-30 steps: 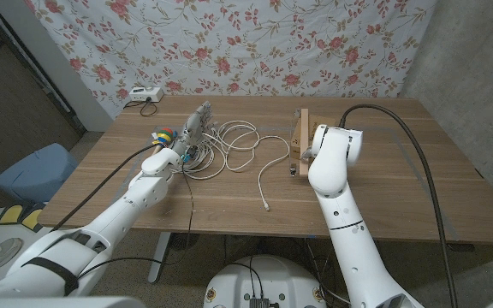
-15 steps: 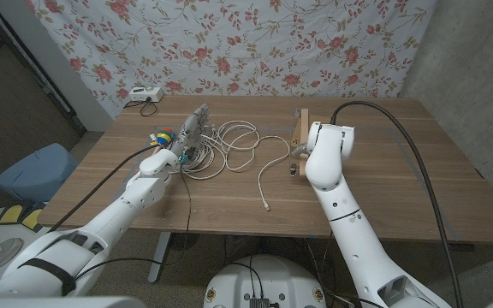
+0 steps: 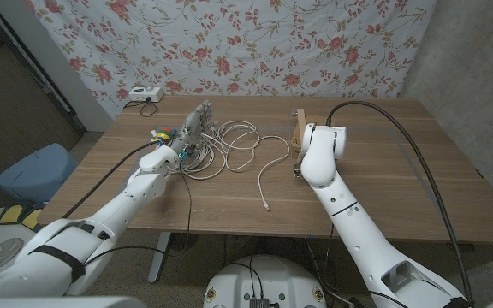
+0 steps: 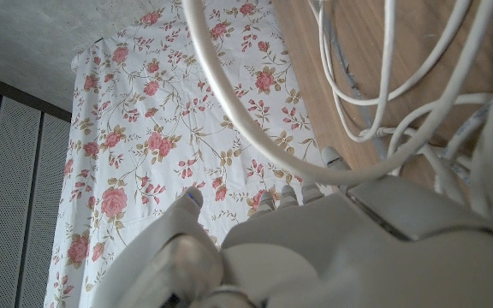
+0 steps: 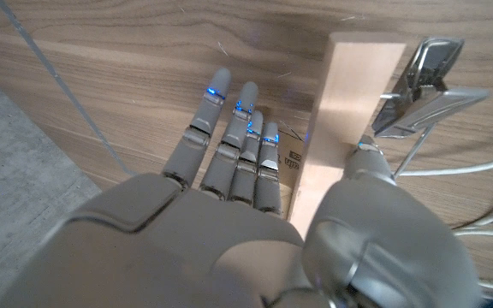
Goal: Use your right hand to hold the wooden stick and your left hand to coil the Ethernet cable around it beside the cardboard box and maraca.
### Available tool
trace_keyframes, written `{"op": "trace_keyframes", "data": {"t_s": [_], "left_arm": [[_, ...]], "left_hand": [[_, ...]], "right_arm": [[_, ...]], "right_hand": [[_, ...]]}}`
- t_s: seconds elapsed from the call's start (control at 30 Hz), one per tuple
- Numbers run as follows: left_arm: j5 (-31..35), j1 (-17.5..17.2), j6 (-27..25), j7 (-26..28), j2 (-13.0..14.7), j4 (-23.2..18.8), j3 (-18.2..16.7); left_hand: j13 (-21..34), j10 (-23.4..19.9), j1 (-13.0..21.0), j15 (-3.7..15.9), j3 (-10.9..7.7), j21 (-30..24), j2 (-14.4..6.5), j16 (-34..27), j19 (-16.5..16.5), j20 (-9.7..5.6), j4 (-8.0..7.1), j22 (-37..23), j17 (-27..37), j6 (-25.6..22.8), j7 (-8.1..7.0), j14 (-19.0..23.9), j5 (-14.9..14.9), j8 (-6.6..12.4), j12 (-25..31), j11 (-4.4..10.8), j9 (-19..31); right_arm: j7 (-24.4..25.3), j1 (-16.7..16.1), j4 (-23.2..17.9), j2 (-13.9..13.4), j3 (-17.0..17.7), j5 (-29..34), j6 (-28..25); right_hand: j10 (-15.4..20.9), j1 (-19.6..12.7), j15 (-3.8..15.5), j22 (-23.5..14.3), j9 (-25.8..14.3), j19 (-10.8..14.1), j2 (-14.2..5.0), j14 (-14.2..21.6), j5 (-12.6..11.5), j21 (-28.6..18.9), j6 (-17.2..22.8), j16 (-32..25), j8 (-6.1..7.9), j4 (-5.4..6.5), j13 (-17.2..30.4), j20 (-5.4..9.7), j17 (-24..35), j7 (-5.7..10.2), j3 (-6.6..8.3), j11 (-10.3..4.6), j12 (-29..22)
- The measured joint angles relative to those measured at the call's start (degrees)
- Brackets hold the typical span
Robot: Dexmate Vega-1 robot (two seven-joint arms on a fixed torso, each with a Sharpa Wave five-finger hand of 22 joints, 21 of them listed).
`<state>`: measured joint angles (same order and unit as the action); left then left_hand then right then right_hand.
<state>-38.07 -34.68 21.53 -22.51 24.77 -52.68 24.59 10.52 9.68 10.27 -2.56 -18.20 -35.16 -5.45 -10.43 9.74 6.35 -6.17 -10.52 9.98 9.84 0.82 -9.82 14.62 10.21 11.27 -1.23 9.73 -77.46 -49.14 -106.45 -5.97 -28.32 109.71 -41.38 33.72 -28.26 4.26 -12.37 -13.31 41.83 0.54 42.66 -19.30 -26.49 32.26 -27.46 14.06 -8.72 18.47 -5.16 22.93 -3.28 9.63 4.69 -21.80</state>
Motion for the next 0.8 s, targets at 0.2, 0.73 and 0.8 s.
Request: {"op": "trace_keyframes", "data": {"t_s": [0.2, 0.73, 0.8], "left_arm": [[-0.1, 0.8, 0.3, -1.2, -0.3, 1.4, 0.0], [-0.1, 1.7, 0.4, -2.5, -0.3, 2.4, 0.1], [0.0, 1.8, 0.4, -2.5, -0.4, 2.5, 0.1]], "left_hand": [[0.0, 0.0, -0.2, 0.00, 0.23, 0.2, 0.2, 0.0, 0.0, 0.00, 0.24, 0.0, 0.0, 0.0, 0.00, 0.0, 0.0, 0.00, 0.0, 0.00, 0.0], [0.0, 0.3, -0.5, 0.00, 0.70, 0.2, 0.5, 0.0, 0.2, 0.20, -0.23, 0.0, 0.0, 0.0, -0.38, 0.0, 0.2, 0.00, 0.0, -0.32, 0.0], [0.0, 0.3, -0.5, 0.00, 0.70, 0.4, 0.5, 0.0, 0.2, 0.20, -0.23, 0.0, 0.0, 0.0, -0.43, 0.0, 0.2, 0.00, 0.0, -0.32, 0.0]], "right_arm": [[0.6, 1.2, 2.4, -0.8, -1.2, -0.1, -1.7], [13.5, -0.6, 3.5, -1.8, -3.5, -1.6, -8.8], [16.1, -1.6, 2.5, -2.1, -3.4, -3.1, -9.5]], "right_hand": [[2.4, -9.7, 0.90, -2.0, -0.6, 2.6, -2.20, 3.4, 0.0, -3.4, 1.8, -5.6, 0.00, -1.17, 1.5, 2.00, 6.2, 1.81, 1.51, -2.36, -2.3], [17.4, -28.9, 5.08, -10.4, -3.6, 3.3, -7.56, 18.7, 7.5, -22.0, 11.1, -19.5, 0.60, 4.64, 12.9, 10.31, 27.5, 6.36, 14.21, -8.83, -17.2], [18.4, -28.9, 5.21, -12.0, -4.8, 2.3, -7.57, 18.8, 7.5, -25.7, 11.3, -23.4, -0.19, 5.50, 18.0, 10.15, 31.4, 6.16, 13.40, -9.84, -20.8]]}}
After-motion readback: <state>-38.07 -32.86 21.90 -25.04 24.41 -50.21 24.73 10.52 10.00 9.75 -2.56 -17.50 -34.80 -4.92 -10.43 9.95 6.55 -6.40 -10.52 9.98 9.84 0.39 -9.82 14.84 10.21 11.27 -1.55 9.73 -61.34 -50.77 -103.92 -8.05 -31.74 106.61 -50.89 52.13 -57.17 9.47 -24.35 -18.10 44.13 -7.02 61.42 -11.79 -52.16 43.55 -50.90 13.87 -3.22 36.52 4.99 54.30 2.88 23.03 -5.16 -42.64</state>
